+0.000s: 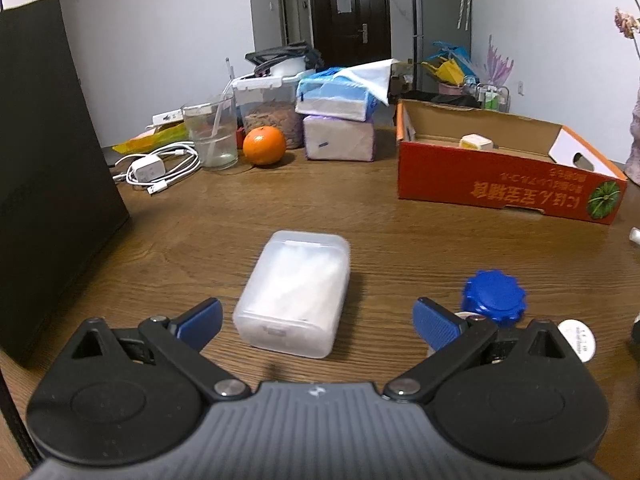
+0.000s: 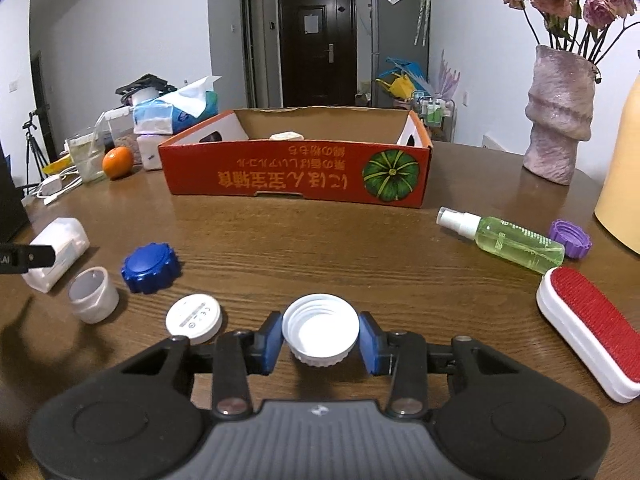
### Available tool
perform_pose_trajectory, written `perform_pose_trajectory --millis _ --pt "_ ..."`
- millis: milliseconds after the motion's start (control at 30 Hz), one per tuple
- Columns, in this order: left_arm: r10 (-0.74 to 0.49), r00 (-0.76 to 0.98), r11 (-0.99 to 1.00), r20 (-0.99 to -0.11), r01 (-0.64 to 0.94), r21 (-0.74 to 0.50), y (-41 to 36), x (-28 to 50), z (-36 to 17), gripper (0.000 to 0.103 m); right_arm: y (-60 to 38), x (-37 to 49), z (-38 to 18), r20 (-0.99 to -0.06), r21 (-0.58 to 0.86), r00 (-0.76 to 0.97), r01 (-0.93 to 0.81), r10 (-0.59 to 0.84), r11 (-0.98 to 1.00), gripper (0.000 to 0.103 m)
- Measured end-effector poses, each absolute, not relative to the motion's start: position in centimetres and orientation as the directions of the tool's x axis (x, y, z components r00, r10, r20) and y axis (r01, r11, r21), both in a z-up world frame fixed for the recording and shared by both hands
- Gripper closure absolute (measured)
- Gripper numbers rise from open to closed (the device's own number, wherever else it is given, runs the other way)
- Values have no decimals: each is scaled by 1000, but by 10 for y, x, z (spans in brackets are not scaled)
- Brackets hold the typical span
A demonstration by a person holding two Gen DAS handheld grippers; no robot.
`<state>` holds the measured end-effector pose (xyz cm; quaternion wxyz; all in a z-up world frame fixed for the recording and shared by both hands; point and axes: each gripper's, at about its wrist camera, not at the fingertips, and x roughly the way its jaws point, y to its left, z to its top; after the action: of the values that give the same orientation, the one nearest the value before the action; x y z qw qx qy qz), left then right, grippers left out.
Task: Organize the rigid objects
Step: 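Close the left tool on the white plastic box while the right tool holds the cap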
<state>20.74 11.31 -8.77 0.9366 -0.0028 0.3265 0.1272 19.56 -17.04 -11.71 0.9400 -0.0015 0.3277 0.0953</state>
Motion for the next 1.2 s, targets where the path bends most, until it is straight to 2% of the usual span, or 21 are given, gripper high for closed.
perform_pose_trajectory --millis 767,867,967,1033,1200 --pt "267 726 961 -633 -249 121 143 249 -114 2 -169 224 -110 -582 20 797 -180 158 983 64" --pt "246 724 966 -644 -237 104 145 252 -116 13 -165 227 -112 -582 25 796 -188 168 982 64" --pt "210 724 974 -658 -212 78 146 254 -118 31 -163 230 -114 -583 33 793 -194 176 981 64" --pt "219 723 973 -656 -212 91 143 254 -120 35 -162 231 -115 -584 40 791 -196 182 980 64" --pt "213 726 974 -654 -212 82 144 253 -119 36 -164 229 -115 -579 49 794 -194 186 980 64"
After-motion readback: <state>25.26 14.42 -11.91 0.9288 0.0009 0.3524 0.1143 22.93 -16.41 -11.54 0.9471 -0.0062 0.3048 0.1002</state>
